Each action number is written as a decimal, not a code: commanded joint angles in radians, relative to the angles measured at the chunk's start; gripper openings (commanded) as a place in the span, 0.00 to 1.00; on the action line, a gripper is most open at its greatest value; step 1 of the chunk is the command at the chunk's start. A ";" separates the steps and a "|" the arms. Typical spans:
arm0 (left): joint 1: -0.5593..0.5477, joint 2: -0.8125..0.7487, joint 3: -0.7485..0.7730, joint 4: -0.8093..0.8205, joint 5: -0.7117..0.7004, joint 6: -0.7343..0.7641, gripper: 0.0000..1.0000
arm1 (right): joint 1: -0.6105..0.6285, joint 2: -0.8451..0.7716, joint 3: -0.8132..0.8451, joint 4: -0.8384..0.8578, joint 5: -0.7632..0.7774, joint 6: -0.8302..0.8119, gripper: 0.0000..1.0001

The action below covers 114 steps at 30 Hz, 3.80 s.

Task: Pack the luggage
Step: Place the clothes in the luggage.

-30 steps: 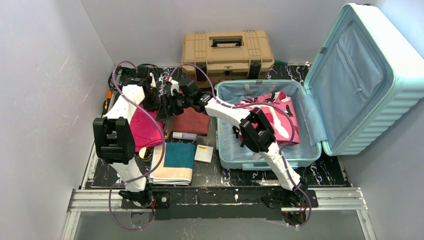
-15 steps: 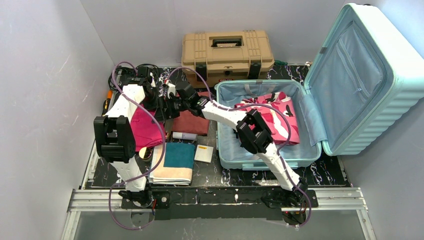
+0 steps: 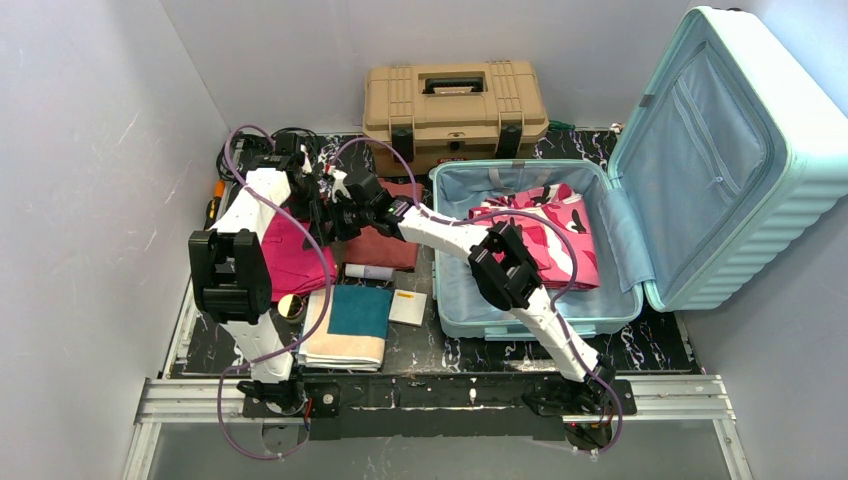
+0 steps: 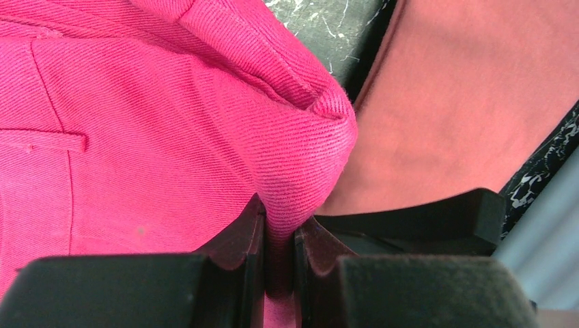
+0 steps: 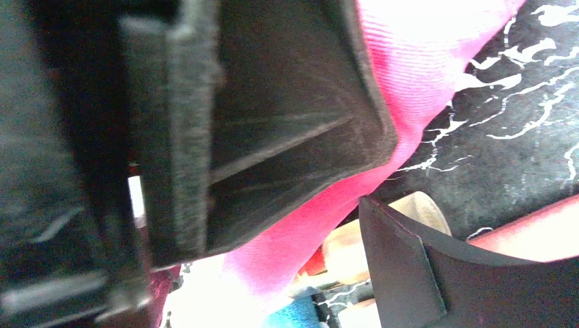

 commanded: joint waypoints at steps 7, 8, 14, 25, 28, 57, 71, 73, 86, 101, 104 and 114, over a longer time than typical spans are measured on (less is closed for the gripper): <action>-0.007 -0.048 -0.006 0.026 0.079 -0.040 0.14 | 0.019 0.049 0.066 0.016 0.031 -0.005 0.98; -0.007 -0.047 -0.007 0.026 0.079 -0.038 0.18 | 0.019 0.049 0.064 0.021 0.022 0.001 0.98; -0.008 -0.056 0.003 0.023 0.074 -0.034 0.53 | 0.019 0.049 0.017 0.103 -0.062 0.073 0.96; 0.052 -0.108 0.068 0.000 0.129 -0.039 0.98 | 0.003 0.029 -0.046 0.108 -0.056 0.118 0.94; 0.114 -0.144 0.072 0.015 0.177 -0.051 0.98 | -0.004 0.030 -0.056 0.101 -0.033 0.118 0.95; 0.445 -0.592 -0.214 0.094 0.173 0.180 0.98 | -0.061 0.007 -0.063 0.225 -0.134 0.265 0.01; 0.587 -0.726 -0.324 0.068 0.201 0.225 0.98 | -0.077 -0.301 -0.099 -0.024 -0.095 0.093 0.01; 0.610 -0.727 -0.338 0.068 0.224 0.219 0.98 | -0.087 -0.346 -0.109 -0.065 -0.085 0.056 0.01; 0.671 -0.723 -0.366 0.073 0.302 0.204 0.98 | -0.294 -0.656 -0.451 -0.359 -0.076 -0.191 0.01; 0.673 -0.708 -0.339 0.062 0.339 0.180 0.98 | -0.533 -0.734 -0.476 -0.894 -0.095 -0.626 0.01; 0.674 -0.710 -0.338 0.059 0.343 0.178 0.98 | -0.597 -0.735 -0.489 -0.949 -0.065 -0.681 0.01; 0.675 -0.715 -0.355 0.071 0.366 0.168 0.98 | -0.867 -0.721 -0.515 -1.079 -0.048 -0.859 0.01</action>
